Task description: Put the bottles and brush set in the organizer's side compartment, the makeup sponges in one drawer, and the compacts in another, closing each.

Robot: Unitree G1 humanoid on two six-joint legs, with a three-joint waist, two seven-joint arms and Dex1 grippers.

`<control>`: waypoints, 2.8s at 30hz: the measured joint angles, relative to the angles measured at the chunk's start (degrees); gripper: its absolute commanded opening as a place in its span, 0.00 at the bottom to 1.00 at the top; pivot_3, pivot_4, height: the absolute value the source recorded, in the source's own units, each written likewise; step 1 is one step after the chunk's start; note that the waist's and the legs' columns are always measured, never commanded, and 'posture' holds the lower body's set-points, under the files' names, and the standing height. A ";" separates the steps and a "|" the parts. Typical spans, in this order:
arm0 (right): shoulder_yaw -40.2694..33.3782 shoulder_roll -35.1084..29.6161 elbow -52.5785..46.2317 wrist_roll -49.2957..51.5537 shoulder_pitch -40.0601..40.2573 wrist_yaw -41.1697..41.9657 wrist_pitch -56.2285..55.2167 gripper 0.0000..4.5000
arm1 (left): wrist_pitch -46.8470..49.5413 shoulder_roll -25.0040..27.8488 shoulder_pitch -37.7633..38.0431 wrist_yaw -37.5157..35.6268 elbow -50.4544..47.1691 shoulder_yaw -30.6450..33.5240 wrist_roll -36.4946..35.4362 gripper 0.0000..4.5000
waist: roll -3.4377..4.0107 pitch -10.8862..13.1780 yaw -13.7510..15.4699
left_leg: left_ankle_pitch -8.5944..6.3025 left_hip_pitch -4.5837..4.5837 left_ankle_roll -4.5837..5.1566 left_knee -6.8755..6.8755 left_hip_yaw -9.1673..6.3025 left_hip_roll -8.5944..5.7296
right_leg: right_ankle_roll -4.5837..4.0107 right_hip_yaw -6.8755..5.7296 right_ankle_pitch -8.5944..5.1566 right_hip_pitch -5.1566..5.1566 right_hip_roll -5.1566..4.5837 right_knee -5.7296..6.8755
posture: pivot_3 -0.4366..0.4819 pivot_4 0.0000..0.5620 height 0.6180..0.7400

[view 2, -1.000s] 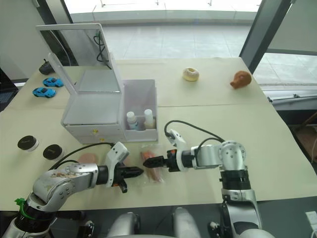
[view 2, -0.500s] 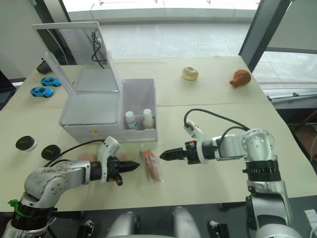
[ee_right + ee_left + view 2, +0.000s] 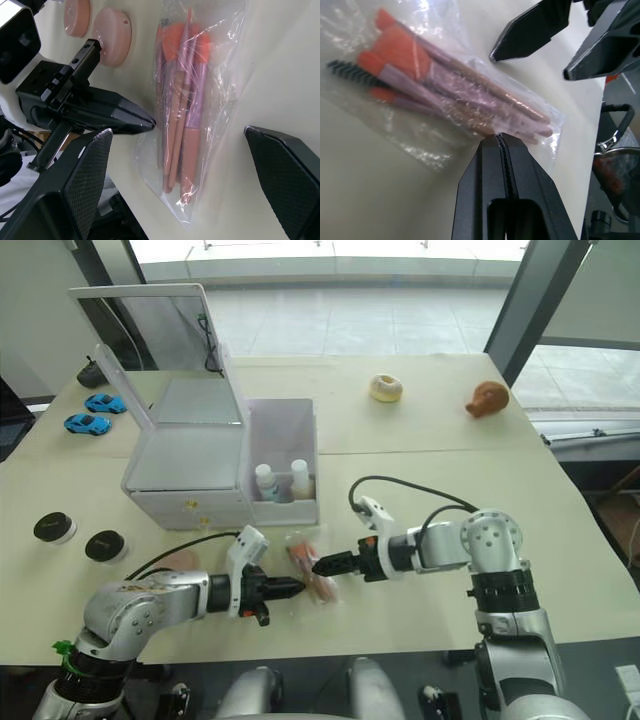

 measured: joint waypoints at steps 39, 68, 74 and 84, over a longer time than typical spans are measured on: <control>14.63 3.77 6.76 -29.63 -7.86 30.70 -5.90 0.11 | -2.60 1.86 1.86 2.08 -0.76 -1.81 4.04 0.00 | 0.12 -0.29 -0.86 | -0.01 0.11 -0.01 -0.14 -0.14 0.02 | -0.06 -0.01 -0.06 0.00 0.10 0.03 | 0.48 0.27 1.00; 4.17 4.31 13.89 -50.80 -29.45 46.80 -63.65 0.11 | -21.09 -2.84 7.90 -0.64 -14.54 29.30 -18.78 0.00 | 0.05 0.91 -0.40 | 0.01 0.04 -0.05 -0.15 -0.11 0.00 | -0.65 -0.03 0.32 -0.04 -0.01 -0.10 | 0.48 0.27 1.00; 4.20 12.29 37.20 -56.61 -34.64 48.76 -79.99 0.11 | -28.64 1.51 14.29 -0.89 -19.50 35.16 -17.03 0.00 | 0.08 0.97 -0.59 | 0.02 0.06 -0.06 -0.17 -0.10 0.00 | -0.73 -0.05 0.37 -0.05 -0.05 -0.07 | 0.48 0.27 1.00; 1.71 19.87 58.48 -61.78 -37.81 48.73 -96.65 0.11 | -28.86 8.16 18.54 1.65 -20.15 34.84 -14.44 0.00 | 0.15 1.02 -0.90 | 0.02 0.08 -0.06 -0.17 -0.11 0.01 | -0.74 -0.07 0.36 -0.04 -0.04 -0.02 | 0.48 0.27 1.00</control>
